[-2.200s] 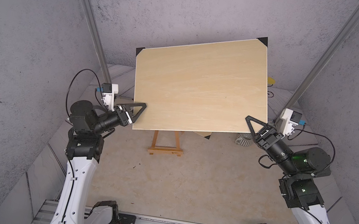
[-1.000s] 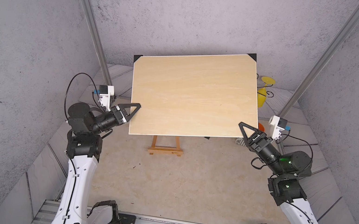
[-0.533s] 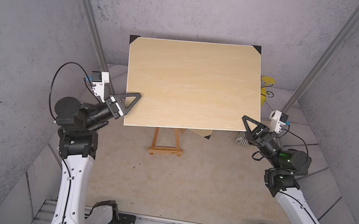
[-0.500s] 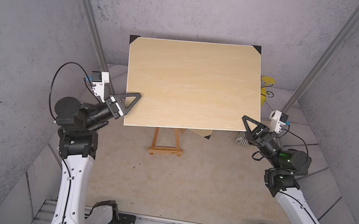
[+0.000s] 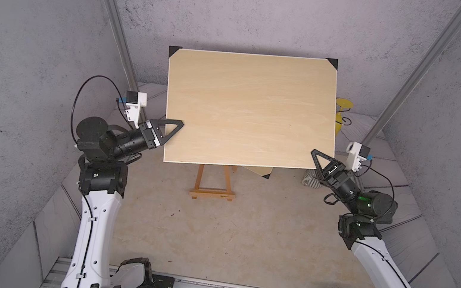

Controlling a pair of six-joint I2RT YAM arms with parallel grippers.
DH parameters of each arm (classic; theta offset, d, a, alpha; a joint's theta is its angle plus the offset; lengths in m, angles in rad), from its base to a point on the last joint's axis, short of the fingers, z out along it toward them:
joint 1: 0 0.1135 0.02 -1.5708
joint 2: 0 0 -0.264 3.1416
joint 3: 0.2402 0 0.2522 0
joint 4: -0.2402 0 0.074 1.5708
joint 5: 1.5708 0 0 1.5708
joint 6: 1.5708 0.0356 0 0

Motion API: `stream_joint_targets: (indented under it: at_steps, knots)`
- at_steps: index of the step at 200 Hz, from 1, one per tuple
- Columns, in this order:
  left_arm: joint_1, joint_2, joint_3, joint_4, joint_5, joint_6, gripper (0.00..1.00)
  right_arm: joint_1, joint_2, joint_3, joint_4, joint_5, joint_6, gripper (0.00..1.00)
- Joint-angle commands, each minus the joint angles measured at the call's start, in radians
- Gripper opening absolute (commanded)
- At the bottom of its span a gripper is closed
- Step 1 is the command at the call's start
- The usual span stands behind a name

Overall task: Assemble the easel
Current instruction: Place the drawing board on the easel.

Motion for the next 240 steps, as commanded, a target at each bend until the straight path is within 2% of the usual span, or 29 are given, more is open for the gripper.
stream_joint_targets:
  at_steps: [1, 9, 33, 43, 48, 63, 73, 93, 107, 129, 155, 172, 195, 206, 224, 240]
  knots:
    - [-0.024, -0.06, 0.034, 0.171, 0.075, 0.022, 0.2, -0.006, 0.041, 0.01, -0.146, -0.073, -0.382, 0.0]
    - [-0.024, -0.062, 0.025, 0.176, 0.068, 0.023, 0.18, -0.006, 0.05, 0.01, -0.146, -0.06, -0.404, 0.0]
    - [-0.024, -0.058, 0.008, 0.191, 0.062, 0.015, 0.11, -0.006, 0.092, 0.038, -0.146, -0.071, -0.439, 0.12]
    - [-0.024, -0.061, 0.003, 0.189, 0.061, 0.032, 0.05, -0.006, 0.096, 0.058, -0.206, -0.076, -0.491, 0.26]
    - [-0.024, -0.061, 0.001, 0.177, 0.055, 0.044, 0.0, -0.008, 0.092, 0.066, -0.272, -0.06, -0.542, 0.3]
    - [-0.024, -0.069, -0.018, 0.177, 0.036, 0.063, 0.0, -0.008, 0.079, 0.075, -0.397, -0.017, -0.634, 0.35]
    - [-0.025, -0.071, -0.035, 0.191, 0.022, 0.069, 0.0, -0.008, 0.083, 0.076, -0.416, -0.026, -0.656, 0.45]
    - [-0.026, -0.075, -0.069, 0.228, -0.004, 0.064, 0.0, -0.007, 0.09, 0.071, -0.411, -0.04, -0.641, 0.51]
    - [-0.026, -0.075, -0.098, 0.322, 0.003, 0.021, 0.0, -0.007, 0.081, 0.062, -0.429, -0.043, -0.641, 0.58]
    - [-0.03, -0.104, -0.114, 0.353, -0.024, 0.014, 0.0, -0.008, 0.048, 0.019, -0.46, -0.006, -0.663, 0.71]
    - [-0.031, -0.142, -0.127, 0.272, -0.038, 0.097, 0.0, -0.01, 0.025, 0.014, -0.525, 0.011, -0.698, 0.82]
    - [-0.03, -0.159, -0.155, 0.303, -0.054, 0.075, 0.0, -0.019, 0.02, 0.021, -0.527, 0.003, -0.682, 0.86]
    - [-0.036, -0.158, -0.189, 0.372, -0.072, 0.008, 0.0, -0.016, 0.072, 0.022, -0.366, -0.113, -0.567, 0.86]
    - [-0.039, -0.157, -0.206, 0.414, -0.055, -0.022, 0.0, -0.019, 0.076, 0.026, -0.355, -0.148, -0.564, 0.86]
    - [-0.038, -0.184, -0.214, 0.282, -0.041, 0.121, 0.0, -0.019, 0.053, 0.06, -0.568, -0.094, -0.704, 0.85]
    - [-0.039, -0.22, -0.267, 0.266, -0.041, 0.218, 0.0, -0.018, 0.082, 0.078, -0.592, -0.113, -0.761, 0.82]
